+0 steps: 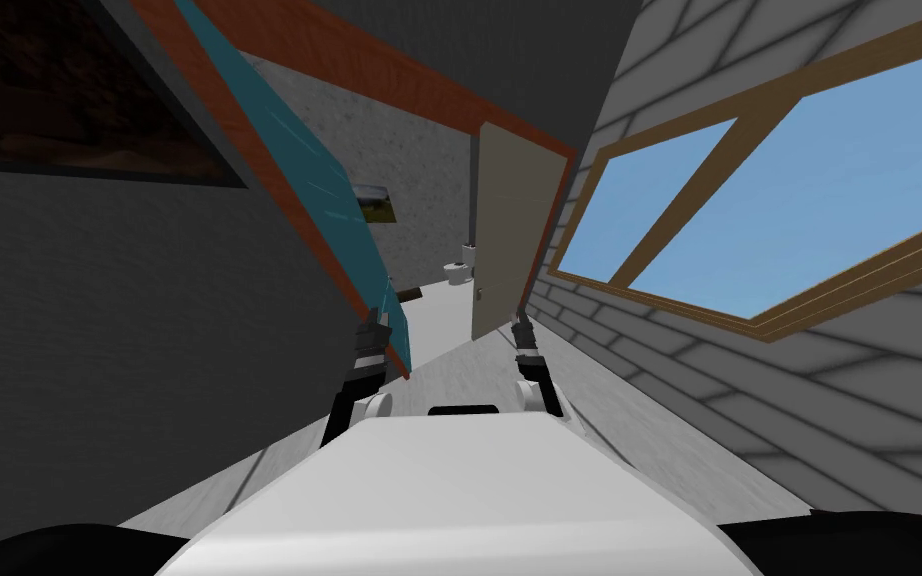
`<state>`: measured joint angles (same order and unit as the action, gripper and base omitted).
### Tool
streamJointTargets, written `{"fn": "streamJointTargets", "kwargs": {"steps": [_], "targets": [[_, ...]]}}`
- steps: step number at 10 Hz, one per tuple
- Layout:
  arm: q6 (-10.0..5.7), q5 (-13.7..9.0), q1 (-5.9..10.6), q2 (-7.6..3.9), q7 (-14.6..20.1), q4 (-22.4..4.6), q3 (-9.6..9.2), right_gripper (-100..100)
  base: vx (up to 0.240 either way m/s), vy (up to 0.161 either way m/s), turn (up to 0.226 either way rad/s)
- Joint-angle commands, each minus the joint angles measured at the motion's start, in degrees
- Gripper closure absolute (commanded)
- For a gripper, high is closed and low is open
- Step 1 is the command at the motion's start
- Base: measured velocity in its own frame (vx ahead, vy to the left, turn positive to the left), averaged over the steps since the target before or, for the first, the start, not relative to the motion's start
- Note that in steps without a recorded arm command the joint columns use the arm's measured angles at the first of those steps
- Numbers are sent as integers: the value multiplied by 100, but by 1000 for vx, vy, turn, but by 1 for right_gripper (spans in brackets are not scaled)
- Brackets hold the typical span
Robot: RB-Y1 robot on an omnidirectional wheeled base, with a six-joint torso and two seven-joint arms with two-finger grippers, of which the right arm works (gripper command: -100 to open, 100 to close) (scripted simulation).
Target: Push the door open
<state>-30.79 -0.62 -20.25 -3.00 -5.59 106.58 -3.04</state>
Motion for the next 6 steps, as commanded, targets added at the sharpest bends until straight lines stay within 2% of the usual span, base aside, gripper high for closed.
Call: {"fn": "streamJointTargets", "kwargs": {"steps": [1,6], "targets": [[-54,-13,137,-35,28,-279,-13,-100,70,-60,47],[-228,-19,482,-75,81,-1140,-140,-100,94,-73,54]]}}
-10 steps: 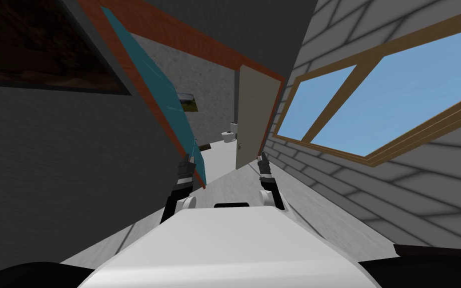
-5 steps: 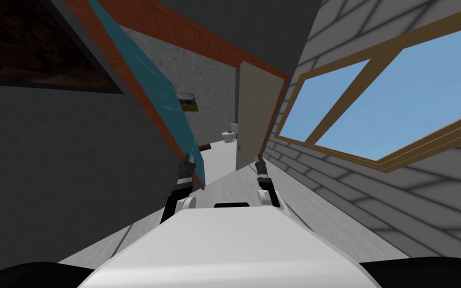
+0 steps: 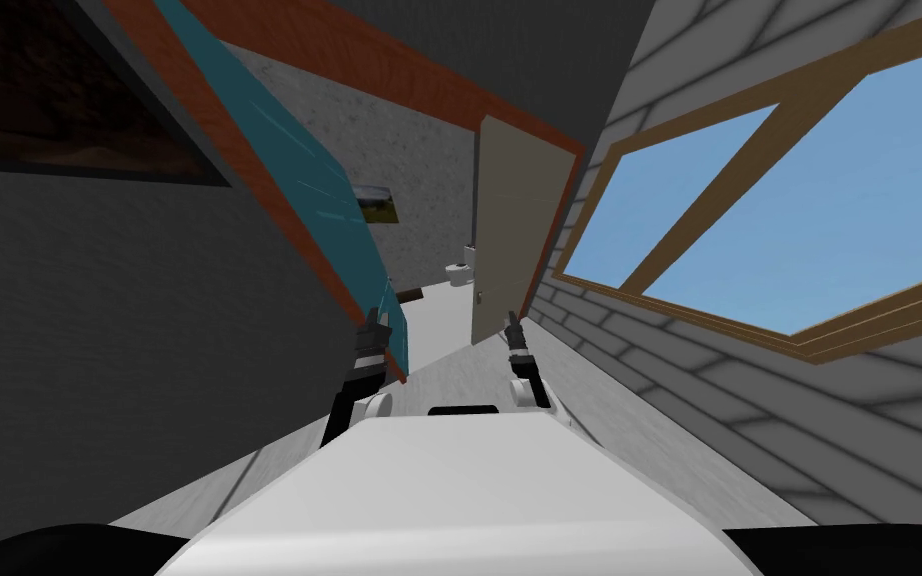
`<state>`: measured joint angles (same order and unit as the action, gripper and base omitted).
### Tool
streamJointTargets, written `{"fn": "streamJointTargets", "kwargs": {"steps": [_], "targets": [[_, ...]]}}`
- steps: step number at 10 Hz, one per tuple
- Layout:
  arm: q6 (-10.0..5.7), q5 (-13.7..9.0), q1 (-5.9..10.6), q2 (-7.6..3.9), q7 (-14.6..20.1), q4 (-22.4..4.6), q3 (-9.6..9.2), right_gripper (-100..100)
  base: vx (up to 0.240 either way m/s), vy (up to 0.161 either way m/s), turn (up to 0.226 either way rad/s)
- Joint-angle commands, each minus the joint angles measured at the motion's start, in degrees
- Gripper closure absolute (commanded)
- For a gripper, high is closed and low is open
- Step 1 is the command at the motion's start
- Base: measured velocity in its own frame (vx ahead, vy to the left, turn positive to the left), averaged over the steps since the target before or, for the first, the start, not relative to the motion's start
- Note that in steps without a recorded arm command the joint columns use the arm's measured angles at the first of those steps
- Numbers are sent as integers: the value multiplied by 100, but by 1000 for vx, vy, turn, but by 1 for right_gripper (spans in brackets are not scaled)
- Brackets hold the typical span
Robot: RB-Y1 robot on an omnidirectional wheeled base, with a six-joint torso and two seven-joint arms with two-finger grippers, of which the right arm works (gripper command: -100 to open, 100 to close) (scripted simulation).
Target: Push the door open
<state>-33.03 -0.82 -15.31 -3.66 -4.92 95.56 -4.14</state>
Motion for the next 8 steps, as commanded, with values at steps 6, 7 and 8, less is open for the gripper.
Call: {"fn": "streamJointTargets", "kwargs": {"steps": [6,7,8], "targets": [[-185,-6,348,-20,69,-939,-163,-100,78,-78,44],[-222,-7,421,-20,80,-1118,-190,-100,81,-68,60],[-258,-9,494,-15,91,-1287,-217,-100,85,-79,66]]}}
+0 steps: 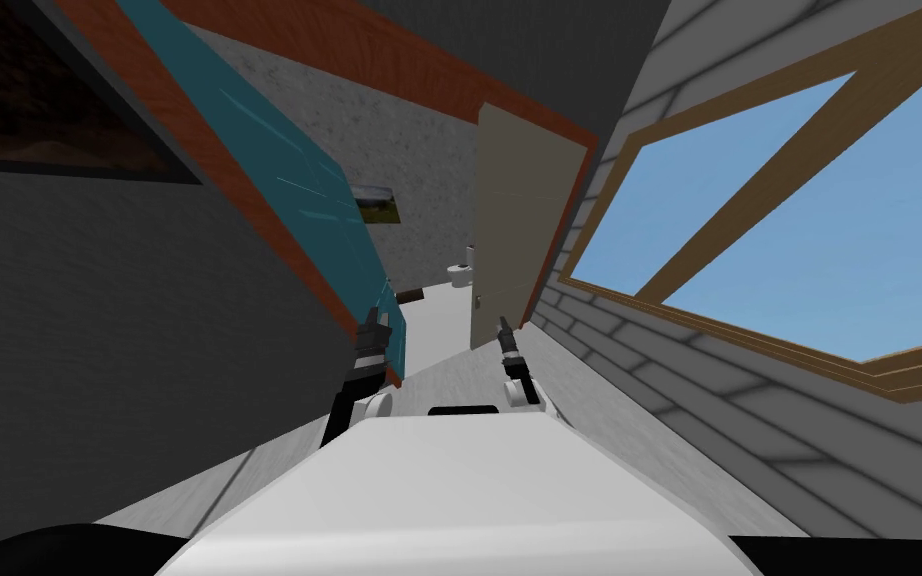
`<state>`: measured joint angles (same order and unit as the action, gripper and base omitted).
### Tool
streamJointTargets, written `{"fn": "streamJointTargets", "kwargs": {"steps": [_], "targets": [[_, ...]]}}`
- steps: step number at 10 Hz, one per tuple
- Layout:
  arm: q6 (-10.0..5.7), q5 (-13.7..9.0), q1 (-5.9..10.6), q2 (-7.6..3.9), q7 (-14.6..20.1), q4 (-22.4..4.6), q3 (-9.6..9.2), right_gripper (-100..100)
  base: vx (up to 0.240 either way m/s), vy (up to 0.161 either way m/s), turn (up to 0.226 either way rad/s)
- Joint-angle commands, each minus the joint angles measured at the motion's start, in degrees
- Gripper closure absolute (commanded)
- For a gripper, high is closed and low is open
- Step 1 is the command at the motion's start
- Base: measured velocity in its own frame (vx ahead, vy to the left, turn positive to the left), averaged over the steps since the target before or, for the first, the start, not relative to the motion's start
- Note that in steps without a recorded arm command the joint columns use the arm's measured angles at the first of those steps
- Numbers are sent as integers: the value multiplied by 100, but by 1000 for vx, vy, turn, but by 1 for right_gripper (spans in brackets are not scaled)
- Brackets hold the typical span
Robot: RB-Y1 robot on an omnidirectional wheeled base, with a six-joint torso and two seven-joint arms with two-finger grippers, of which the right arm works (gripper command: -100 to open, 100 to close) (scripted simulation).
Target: Push the door open
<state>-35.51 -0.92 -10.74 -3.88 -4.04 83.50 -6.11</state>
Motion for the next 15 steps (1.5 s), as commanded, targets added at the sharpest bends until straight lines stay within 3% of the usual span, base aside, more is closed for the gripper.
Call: {"fn": "streamJointTargets", "kwargs": {"steps": [1,4,5,15], "targets": [[-48,0,110,13,15,-280,-47,-100,89,-85,48],[-157,-4,328,32,49,-801,-128,-100,90,-90,56],[-157,-4,328,32,49,-826,-128,-100,61,-66,19],[-497,-17,1004,187,153,-2514,-377,-100,78,-80,49]]}}
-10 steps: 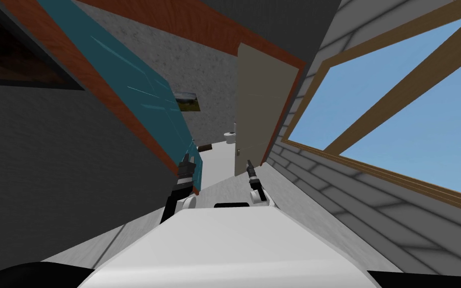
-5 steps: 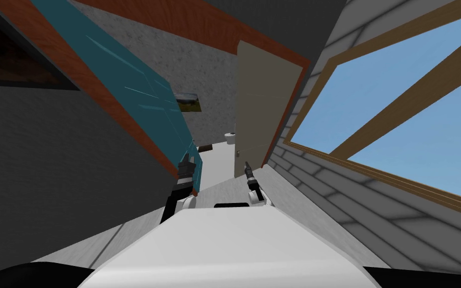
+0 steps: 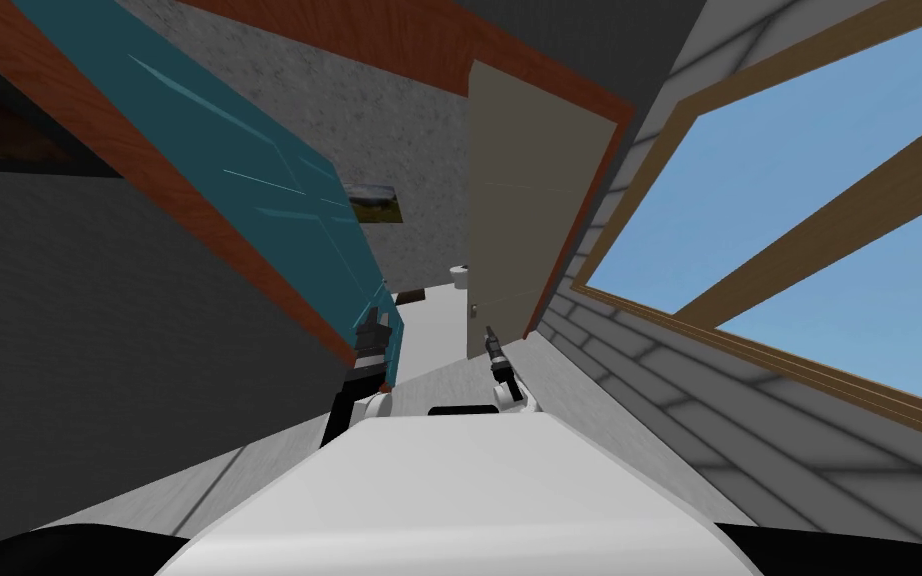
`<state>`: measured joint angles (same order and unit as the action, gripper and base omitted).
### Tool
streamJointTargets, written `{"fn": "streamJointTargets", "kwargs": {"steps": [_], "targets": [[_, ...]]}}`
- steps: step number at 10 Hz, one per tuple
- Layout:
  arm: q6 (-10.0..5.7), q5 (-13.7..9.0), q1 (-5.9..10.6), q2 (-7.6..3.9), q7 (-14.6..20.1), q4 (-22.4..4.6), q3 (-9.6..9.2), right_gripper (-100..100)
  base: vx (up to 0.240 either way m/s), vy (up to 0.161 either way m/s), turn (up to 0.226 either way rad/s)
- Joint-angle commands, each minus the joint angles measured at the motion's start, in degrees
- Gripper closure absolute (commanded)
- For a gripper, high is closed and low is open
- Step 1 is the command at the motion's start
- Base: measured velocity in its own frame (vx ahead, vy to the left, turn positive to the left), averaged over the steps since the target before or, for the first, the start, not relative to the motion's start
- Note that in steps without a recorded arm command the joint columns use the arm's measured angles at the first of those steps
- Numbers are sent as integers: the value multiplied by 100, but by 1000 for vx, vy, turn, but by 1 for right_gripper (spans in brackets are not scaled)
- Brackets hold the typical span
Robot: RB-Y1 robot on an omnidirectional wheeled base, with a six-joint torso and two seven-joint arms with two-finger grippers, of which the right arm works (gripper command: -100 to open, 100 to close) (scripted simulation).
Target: Push the door open
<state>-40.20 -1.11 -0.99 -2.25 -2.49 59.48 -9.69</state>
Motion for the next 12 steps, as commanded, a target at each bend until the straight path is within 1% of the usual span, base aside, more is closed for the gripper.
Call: {"fn": "streamJointTargets", "kwargs": {"steps": [1,5,6,10,12], "targets": [[-58,1,89,45,7,-263,-40,-100,82,-89,45],[-172,-3,315,134,42,-826,-124,-100,88,-83,44],[-172,-3,315,134,42,-826,-124,-100,56,-39,15],[-269,-7,508,228,72,-1309,-195,-100,64,-49,32],[-346,-9,662,317,95,-1693,-252,-100,115,-123,62]]}}
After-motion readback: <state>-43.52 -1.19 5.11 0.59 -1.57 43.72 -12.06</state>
